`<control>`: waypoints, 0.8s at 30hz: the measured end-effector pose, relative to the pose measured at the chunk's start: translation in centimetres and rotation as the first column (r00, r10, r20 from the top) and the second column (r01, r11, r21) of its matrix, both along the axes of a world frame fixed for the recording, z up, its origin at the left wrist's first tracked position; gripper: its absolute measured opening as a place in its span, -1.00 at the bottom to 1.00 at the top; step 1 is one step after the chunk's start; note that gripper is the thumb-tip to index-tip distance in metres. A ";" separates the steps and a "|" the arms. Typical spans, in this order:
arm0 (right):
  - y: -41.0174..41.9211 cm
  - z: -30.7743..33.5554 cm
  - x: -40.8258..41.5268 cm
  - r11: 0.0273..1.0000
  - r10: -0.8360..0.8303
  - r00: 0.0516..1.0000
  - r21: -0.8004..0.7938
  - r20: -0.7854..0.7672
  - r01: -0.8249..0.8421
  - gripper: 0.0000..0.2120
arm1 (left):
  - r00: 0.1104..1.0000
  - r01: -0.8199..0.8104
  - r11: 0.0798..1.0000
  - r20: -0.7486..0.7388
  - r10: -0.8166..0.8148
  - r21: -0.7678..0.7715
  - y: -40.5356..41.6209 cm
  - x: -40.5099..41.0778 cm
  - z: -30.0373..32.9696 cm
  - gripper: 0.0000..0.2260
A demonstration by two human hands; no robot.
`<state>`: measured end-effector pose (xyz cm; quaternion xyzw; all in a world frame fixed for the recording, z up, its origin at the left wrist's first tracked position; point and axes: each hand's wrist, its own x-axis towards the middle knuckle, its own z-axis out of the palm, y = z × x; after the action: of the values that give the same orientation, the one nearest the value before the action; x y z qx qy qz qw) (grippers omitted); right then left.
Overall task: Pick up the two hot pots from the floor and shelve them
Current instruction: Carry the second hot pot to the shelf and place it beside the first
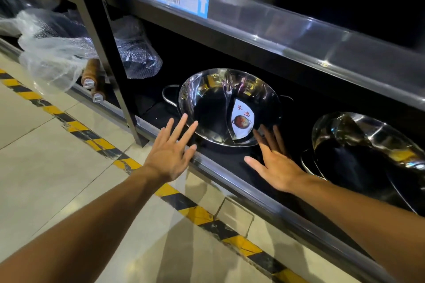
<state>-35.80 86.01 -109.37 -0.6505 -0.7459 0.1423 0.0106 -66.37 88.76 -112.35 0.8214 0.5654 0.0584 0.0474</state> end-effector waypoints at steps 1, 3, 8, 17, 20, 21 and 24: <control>0.5 0.1 -0.2 1.000 -0.006 1.000 -0.022 -0.001 0.006 -0.20 | 1.000 0.000 1.000 -0.031 0.000 -0.005 0.8 0.3 0.0 -0.42; 1.2 0.3 -0.4 0.997 -0.016 1.000 -0.070 -0.017 0.015 -0.18 | 0.998 -0.047 0.998 0.028 0.048 -0.036 1.5 0.8 0.1 -0.41; 0.9 0.8 -0.6 0.999 -0.031 1.000 0.007 0.003 0.031 -0.22 | 0.987 -0.061 0.998 0.150 0.059 0.006 0.2 1.7 0.7 -0.40; 0.4 1.0 -1.1 0.997 -0.026 0.989 0.076 0.144 0.015 -0.22 | 0.986 0.156 0.980 0.039 -0.161 0.123 -0.3 0.8 0.6 -0.49; 0.3 1.6 -1.1 0.989 0.121 0.993 0.088 0.003 -0.121 -0.26 | 0.996 -0.053 0.999 0.069 0.052 0.012 1.1 0.8 1.0 -0.47; 0.3 1.8 -1.0 0.983 0.167 0.985 0.090 -0.042 -0.162 -0.27 | 0.992 -0.113 0.993 0.062 0.114 -0.029 1.5 0.8 1.2 -0.46; 0.1 1.7 -0.9 0.970 0.213 0.977 0.122 -0.023 -0.209 -0.27 | 0.992 -0.094 0.995 0.090 0.092 0.026 1.5 0.5 1.3 -0.44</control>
<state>-36.69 86.08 -107.64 -0.5632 -0.8176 0.1098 0.0475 -65.89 90.22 -111.09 0.7913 0.5995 0.1054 0.0574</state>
